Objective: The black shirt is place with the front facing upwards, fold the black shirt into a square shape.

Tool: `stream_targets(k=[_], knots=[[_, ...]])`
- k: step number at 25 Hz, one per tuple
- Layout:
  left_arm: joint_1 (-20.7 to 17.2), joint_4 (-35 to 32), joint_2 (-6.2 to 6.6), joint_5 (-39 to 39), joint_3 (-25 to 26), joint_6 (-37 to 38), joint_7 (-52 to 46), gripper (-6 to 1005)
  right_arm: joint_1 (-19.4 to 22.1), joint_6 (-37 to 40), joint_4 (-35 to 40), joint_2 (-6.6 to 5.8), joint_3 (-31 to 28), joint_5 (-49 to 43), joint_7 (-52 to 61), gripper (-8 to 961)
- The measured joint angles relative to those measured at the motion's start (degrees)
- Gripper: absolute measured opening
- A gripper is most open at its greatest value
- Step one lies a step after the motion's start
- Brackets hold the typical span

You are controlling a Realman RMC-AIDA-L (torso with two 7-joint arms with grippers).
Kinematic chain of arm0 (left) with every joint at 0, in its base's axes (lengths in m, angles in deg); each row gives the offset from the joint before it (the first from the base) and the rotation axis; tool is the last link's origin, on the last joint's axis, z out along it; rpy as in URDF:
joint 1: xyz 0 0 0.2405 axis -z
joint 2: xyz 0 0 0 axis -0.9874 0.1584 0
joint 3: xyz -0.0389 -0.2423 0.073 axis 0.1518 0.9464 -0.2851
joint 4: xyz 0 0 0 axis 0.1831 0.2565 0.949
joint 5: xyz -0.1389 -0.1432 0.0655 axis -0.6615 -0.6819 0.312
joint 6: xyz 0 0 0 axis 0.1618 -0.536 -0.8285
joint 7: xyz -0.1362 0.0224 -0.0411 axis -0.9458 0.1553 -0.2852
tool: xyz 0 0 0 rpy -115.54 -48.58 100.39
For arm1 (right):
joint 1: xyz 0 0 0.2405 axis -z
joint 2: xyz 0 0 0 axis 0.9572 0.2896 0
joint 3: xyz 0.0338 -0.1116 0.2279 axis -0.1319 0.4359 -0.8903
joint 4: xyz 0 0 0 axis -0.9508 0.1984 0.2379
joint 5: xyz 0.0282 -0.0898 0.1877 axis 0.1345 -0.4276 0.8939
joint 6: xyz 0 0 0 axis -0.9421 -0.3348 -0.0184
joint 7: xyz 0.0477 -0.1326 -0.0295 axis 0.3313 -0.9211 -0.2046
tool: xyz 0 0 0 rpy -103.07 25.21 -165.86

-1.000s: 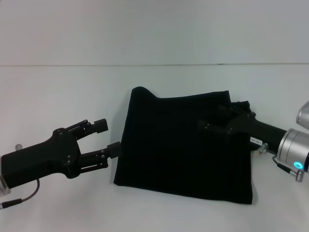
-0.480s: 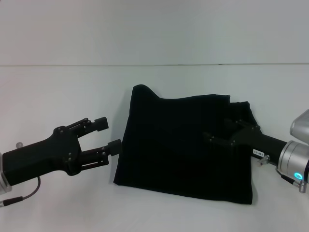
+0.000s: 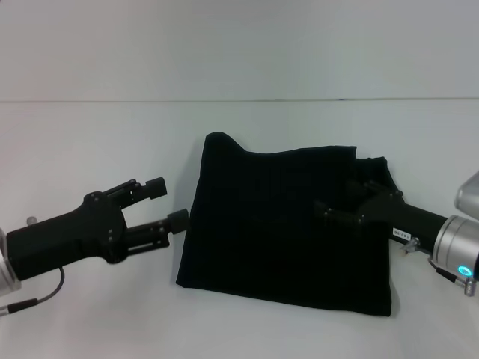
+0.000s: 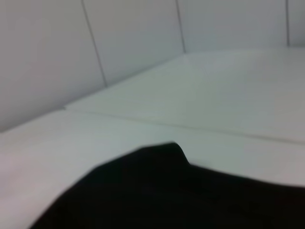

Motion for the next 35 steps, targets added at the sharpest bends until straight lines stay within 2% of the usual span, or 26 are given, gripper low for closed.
stream_targets(k=[6, 11, 24, 28, 35], knots=[[0.8, 0.5, 0.31, -0.1, 0.0, -3.4, -4.0, 878, 1.9, 4.9, 0.1, 0.04, -0.5, 0.1, -7.7, 900], [1.3, 1.1, 0.5, -0.1, 0.0, -4.2, -4.3, 878, 2.9, 4.0, -3.6, 0.14, -0.7, 1.2, -14.3, 899], [3.1, 3.0, 1.2, -0.2, 0.0, -6.9, -7.6, 878, 4.0, 3.9, -3.9, 0.08, -2.2, 1.7, -15.3, 899], [4.4, 3.0, 1.65, -0.1, -0.1, -10.0, -14.7, 879, 5.2, 8.9, -3.0, -0.16, -3.4, 1.9, -16.0, 900], [8.9, 3.0, 4.13, 2.8, -0.6, -15.0, -34.2, 879, 8.9, 17.7, -2.3, -0.28, -3.7, 1.0, -22.9, 899]])
